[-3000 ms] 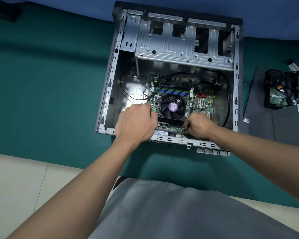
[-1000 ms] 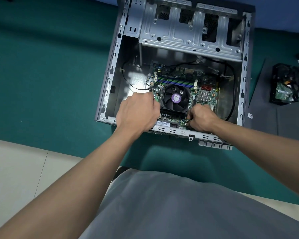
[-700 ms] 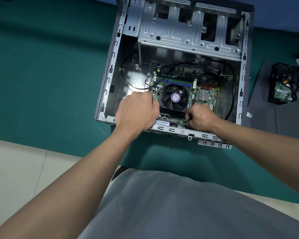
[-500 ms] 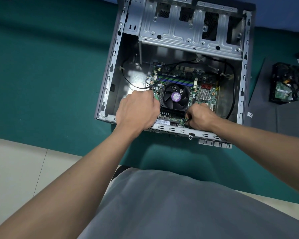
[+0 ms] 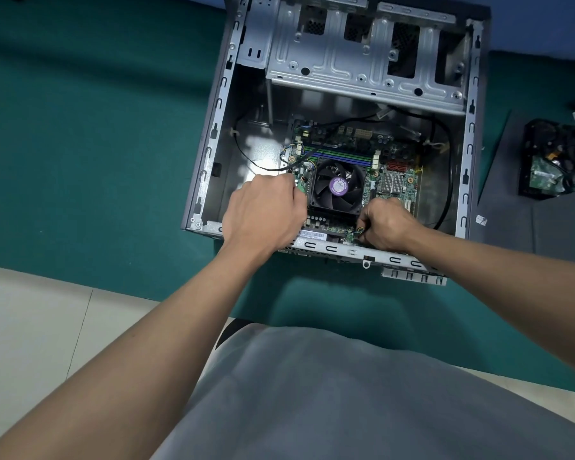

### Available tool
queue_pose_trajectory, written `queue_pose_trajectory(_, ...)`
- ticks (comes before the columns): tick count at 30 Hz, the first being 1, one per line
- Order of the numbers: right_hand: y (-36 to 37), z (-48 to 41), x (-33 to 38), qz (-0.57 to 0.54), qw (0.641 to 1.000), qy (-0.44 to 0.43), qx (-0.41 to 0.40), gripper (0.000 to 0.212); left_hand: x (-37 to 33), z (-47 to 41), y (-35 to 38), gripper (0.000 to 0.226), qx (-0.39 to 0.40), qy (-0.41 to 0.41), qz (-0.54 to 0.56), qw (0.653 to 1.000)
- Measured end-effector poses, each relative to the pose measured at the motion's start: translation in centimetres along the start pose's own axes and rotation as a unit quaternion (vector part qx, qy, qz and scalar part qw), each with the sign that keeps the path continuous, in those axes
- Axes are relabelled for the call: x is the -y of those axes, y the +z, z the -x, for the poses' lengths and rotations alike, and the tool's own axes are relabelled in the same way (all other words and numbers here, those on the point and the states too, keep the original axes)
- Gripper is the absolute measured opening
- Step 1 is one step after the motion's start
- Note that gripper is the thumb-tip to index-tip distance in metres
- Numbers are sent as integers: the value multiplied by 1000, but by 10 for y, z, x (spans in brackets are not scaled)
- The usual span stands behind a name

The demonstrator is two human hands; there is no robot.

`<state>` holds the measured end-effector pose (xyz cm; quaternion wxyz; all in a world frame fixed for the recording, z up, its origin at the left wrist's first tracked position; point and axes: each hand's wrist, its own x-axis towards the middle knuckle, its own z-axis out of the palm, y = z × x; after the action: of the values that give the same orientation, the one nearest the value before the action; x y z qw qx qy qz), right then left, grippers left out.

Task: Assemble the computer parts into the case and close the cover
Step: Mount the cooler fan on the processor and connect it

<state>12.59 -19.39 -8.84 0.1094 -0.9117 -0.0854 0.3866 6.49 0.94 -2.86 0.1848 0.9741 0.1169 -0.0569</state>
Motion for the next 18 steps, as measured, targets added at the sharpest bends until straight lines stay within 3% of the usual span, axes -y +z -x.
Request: queue_pose_trajectory(18, -1, 0, 5, 22, 1000, -3, 4, 20, 0, 0, 0, 29, -1, -2, -6, 1000)
